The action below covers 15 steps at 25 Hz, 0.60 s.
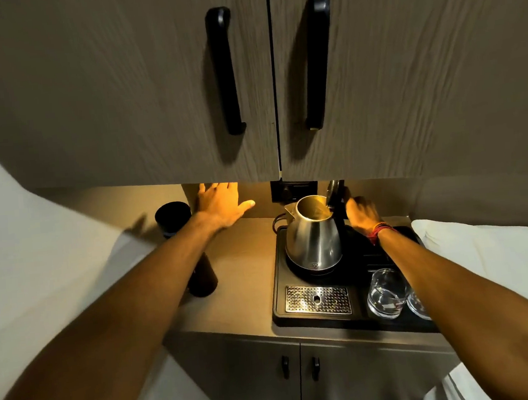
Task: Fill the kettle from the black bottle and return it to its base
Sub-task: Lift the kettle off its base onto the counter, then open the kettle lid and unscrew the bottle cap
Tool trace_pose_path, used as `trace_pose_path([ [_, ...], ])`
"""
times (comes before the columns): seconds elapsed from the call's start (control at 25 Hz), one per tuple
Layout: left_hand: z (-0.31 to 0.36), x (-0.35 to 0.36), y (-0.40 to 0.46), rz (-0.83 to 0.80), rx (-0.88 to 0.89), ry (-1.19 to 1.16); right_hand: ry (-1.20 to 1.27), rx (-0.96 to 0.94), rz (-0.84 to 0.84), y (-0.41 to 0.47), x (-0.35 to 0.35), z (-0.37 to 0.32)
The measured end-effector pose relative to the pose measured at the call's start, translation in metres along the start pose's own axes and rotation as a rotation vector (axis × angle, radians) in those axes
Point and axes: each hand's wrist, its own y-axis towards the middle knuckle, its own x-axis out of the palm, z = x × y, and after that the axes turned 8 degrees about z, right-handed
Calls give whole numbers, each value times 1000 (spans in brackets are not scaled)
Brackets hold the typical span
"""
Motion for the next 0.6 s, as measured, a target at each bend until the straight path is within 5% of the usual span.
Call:
trace_pose_path([
  [0.6,-100,-24,-36,-258,-133,66,181,37,-138,-25,78,-88],
])
